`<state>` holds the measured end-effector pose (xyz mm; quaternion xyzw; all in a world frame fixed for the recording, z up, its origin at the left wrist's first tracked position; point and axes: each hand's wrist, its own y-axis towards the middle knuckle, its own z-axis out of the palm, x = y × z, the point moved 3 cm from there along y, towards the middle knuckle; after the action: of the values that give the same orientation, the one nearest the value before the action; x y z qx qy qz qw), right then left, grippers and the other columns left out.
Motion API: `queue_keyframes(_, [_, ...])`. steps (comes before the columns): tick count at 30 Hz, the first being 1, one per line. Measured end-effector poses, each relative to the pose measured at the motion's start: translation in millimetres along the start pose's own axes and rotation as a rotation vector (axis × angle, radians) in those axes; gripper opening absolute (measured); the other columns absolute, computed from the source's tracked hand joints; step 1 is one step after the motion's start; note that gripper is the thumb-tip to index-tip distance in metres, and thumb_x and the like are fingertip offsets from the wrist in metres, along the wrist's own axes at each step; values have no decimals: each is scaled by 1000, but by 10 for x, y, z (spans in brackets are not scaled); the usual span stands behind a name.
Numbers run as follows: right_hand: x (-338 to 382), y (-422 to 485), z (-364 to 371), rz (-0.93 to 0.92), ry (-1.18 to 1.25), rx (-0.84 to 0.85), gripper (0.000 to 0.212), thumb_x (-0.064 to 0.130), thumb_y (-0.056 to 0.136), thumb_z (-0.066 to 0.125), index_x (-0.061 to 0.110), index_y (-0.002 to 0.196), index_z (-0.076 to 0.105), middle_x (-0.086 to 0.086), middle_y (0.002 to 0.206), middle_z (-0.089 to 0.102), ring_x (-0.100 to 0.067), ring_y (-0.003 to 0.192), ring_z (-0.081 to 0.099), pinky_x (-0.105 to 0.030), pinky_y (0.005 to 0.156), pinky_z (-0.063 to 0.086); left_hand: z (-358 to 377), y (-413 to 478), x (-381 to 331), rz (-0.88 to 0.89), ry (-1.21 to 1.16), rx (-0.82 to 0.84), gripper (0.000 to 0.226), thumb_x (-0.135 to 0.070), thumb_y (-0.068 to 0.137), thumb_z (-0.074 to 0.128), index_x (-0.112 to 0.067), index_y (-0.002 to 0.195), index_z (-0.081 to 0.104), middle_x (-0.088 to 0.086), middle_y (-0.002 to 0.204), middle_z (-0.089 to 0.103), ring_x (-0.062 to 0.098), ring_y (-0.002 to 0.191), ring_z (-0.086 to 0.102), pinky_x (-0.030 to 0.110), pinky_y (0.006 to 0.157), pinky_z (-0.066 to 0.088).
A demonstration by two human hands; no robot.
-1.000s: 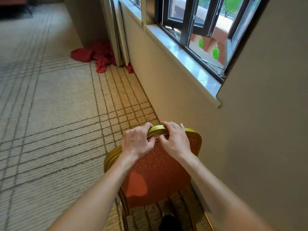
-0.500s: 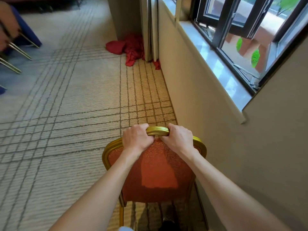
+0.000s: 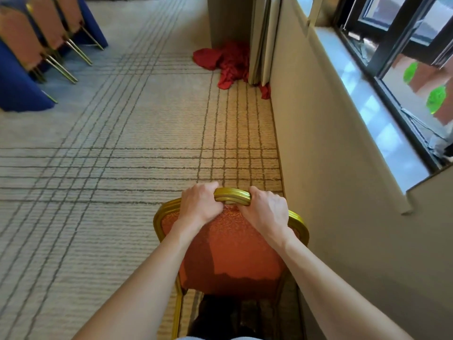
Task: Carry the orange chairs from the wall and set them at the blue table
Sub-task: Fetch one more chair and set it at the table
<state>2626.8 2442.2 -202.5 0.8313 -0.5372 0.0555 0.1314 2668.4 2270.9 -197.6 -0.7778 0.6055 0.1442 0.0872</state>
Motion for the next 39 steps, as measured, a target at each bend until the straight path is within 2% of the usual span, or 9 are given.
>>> queue_keyframes(5, [-15,270,96,20,-27,-10,40,59,85,62,22,71,52,1,64,69,-26,58,67,-31,55,39,35,224,200,-8,-2,-85,23,-32,73,66,-23,65,46,-1,63,63,31,61,61,31,55,42])
queue_keyframes(8, [-37,443,134,53,-37,34,33,54,85,59,23,79,65,2,70,72,-25,65,69,-32,62,46,30,373,188,35,14,-122,25,-29,66,65,-20,59,43,-4,53,53,29,50,54,28,51,32])
queue_keyframes(11, [-45,580,152,70,-31,58,33,55,83,59,23,78,66,2,70,72,-24,65,68,-32,64,46,33,531,238,73,33,-116,29,-30,63,70,-17,56,45,-6,49,48,24,45,41,26,52,26])
queue_keyframes(17, [141,1021,212,52,-21,34,32,54,80,60,24,73,68,4,63,69,-22,59,66,-31,60,50,-25,924,550,111,-42,-114,24,-34,68,66,-17,57,54,-3,48,53,25,46,52,28,49,33])
queue_keyframes(23, [339,1599,160,20,21,-13,38,55,76,58,21,60,55,4,51,59,-26,48,58,-33,53,51,-290,1374,775,111,-101,-189,31,-34,67,71,-16,56,47,-3,47,49,26,45,49,28,47,34])
queue_keyframes(28, [377,2065,83,-33,55,-68,42,58,73,53,20,58,48,5,48,54,-25,45,53,-31,51,49,-509,1751,808,125,-124,-244,37,-34,65,72,-17,54,41,-9,47,33,18,45,33,25,48,27])
queue_keyframes(32, [388,2561,96,-80,86,-101,41,55,71,54,21,57,37,7,46,42,-25,44,37,-28,48,39,-585,2162,902,109,-117,-276,42,-28,62,82,-15,54,42,-3,47,43,20,45,36,25,48,24])
queue_keyframes(36, [389,3221,189,-162,138,-131,41,53,71,56,19,56,39,3,45,48,-27,42,44,-29,45,42,-635,2714,1031,66,-113,-322,42,-28,62,82,-14,53,43,-1,46,44,19,45,35,26,45,26])
queue_keyframes(39, [339,3937,308,-223,165,-128,40,53,70,56,20,56,38,2,46,52,-30,43,50,-30,45,43,-634,3291,1098,23,-90,-386,40,-28,64,82,-14,53,46,-1,47,48,20,45,42,28,45,28])
